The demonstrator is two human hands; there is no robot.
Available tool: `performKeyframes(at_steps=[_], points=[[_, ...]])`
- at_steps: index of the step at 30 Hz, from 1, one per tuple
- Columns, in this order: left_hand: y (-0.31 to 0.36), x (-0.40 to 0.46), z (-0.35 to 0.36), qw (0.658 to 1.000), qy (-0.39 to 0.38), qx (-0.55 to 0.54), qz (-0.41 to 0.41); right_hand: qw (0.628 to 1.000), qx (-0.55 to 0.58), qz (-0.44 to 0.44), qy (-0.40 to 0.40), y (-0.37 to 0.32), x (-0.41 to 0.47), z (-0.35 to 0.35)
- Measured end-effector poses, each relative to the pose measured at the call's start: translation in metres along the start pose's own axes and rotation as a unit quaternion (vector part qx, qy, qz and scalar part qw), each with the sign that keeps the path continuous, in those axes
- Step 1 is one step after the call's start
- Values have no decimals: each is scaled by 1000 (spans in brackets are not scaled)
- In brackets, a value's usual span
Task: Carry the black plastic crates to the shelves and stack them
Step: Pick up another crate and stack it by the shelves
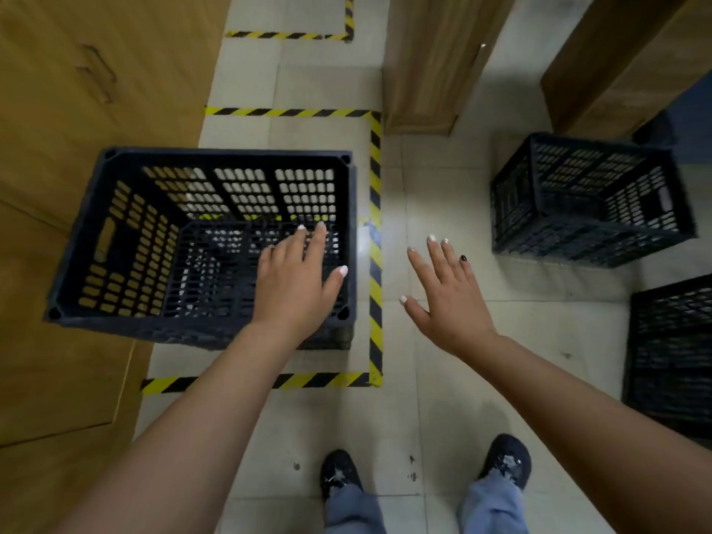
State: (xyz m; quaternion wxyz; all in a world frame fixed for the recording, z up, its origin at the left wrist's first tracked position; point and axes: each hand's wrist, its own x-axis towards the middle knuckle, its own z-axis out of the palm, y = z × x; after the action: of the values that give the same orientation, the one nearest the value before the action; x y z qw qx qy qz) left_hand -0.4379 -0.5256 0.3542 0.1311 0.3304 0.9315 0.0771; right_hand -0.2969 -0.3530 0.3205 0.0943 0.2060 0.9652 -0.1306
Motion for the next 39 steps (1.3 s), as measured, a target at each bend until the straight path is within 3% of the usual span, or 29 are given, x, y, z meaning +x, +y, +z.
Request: performKeyframes(at_steps=[9,21,30,39], points=[[187,49,8,996,-18,31,88,995,5,90,39,183,-45,-65],[428,119,74,992,-46,19,120,989,5,144,25,432,-81,-120],[525,182,112,988,-85,-6,125,987,-2,161,-8,536,-55,-135],[566,289,148,987,-123,7,103,985,-57,153,-58,639,56,-156]])
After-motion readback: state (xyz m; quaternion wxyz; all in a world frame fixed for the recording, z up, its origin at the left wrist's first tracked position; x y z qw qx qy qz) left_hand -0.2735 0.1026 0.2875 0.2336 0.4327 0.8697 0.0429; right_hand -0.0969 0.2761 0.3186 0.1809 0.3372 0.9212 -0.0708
